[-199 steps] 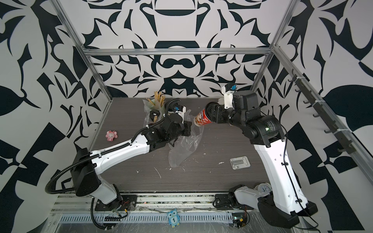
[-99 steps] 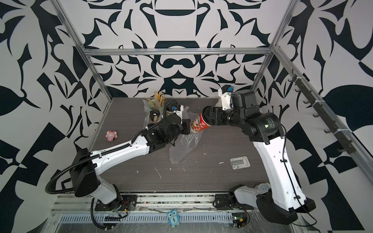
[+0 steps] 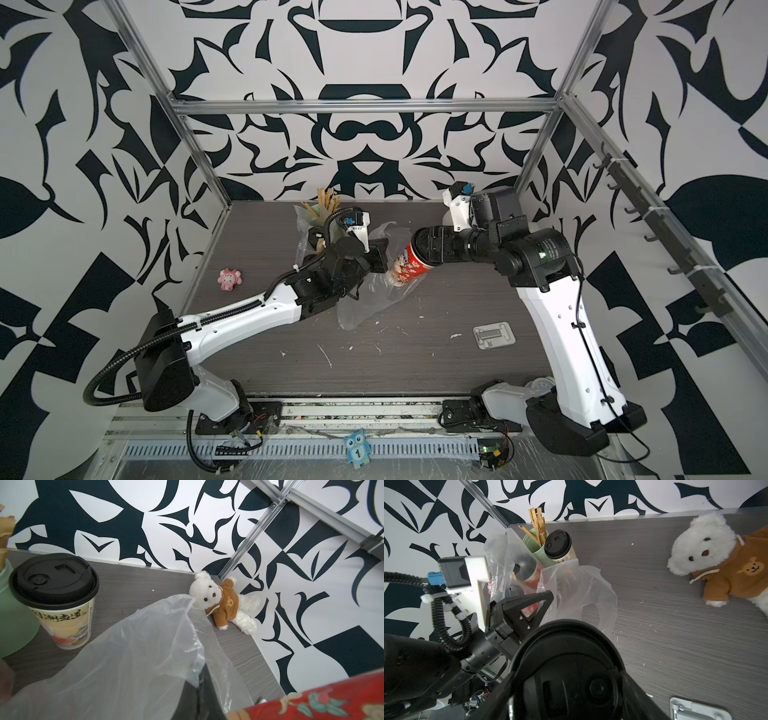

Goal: Pack milk tea into plastic carrier bags
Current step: Place the milk tea cup in the plastic carrier bag.

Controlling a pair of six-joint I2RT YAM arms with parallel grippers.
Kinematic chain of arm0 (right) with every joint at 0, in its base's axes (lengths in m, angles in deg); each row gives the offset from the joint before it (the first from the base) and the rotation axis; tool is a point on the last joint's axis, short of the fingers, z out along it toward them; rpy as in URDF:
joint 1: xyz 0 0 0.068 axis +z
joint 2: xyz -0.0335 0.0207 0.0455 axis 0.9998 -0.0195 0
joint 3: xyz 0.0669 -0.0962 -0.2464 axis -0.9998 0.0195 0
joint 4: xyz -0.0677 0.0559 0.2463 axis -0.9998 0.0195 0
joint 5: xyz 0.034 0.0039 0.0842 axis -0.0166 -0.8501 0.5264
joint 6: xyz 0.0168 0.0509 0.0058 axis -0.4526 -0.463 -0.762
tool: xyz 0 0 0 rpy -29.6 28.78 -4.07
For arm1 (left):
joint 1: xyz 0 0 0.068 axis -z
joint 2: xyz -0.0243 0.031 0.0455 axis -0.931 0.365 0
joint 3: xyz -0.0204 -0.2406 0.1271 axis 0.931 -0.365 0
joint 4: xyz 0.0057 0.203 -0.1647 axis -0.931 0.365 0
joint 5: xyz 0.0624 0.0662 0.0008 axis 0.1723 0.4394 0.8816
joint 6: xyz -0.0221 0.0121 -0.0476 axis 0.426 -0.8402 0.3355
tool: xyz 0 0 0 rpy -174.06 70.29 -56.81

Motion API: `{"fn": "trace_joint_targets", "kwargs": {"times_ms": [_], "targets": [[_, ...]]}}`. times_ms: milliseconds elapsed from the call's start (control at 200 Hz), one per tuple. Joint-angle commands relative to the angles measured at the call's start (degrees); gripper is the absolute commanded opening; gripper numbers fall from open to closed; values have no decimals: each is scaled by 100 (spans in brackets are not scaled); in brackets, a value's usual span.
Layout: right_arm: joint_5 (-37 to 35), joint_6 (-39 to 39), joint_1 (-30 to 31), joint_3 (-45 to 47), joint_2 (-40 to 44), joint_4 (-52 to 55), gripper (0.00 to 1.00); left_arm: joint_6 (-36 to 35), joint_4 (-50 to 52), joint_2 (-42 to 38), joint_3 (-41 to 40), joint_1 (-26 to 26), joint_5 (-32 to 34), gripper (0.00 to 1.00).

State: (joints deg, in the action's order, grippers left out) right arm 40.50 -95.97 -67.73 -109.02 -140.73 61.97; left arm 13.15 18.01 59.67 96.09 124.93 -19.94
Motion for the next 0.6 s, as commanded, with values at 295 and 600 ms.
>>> {"fn": "trace_joint_targets", "kwargs": {"times_ms": [295, 600], "targets": [[733, -541, 31, 1009, 437, -1105, 40, 553, -1233, -193, -490, 143, 389, 0], [1073, -702, 30, 1523, 440, -1398, 38, 558, -1904, -239, -721, 259, 477, 0]]}}
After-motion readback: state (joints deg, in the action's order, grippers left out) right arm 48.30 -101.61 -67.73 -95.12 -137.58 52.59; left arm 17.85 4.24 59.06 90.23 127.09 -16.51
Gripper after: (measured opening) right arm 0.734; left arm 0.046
